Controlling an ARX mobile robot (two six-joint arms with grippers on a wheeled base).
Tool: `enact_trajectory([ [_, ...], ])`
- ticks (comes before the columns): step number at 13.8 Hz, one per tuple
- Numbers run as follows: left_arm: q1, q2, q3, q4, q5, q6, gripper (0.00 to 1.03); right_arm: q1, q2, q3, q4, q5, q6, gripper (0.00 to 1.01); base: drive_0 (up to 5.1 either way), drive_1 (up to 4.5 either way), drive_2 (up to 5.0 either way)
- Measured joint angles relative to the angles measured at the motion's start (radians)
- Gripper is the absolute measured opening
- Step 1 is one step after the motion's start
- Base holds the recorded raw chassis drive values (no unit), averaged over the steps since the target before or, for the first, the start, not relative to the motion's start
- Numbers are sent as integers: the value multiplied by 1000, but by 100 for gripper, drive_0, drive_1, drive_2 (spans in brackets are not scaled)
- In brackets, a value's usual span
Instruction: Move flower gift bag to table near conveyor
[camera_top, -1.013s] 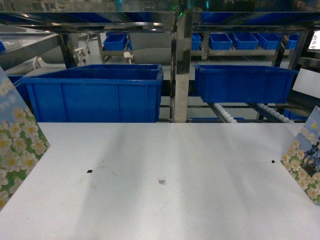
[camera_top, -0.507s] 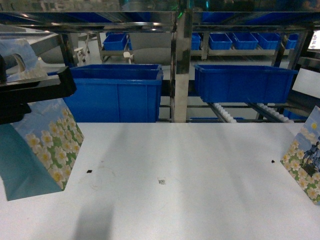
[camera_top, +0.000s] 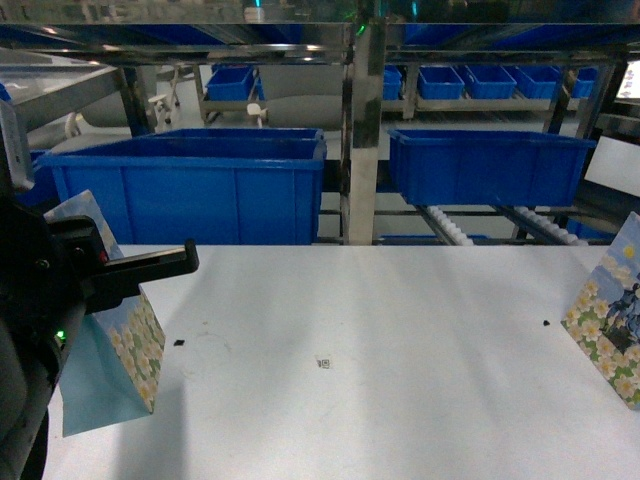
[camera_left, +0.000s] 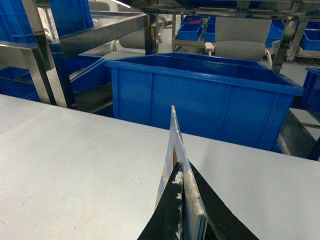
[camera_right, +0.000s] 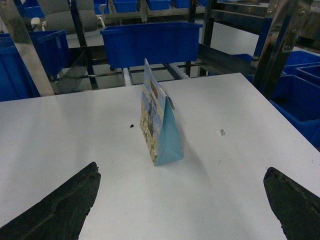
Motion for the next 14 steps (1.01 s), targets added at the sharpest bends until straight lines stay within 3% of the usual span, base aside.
enact_trajectory([
  [5,16,124,85,2,-5,-30,2,0,0,0,0,0,0,98,0,0,0],
  [11,148,281,187,10,37,-64,2,0,0,0,0,0,0,98,0,0,0],
  [14,147,316,184,8,41,-77,2,0,0,0,0,0,0,98,0,0,0],
])
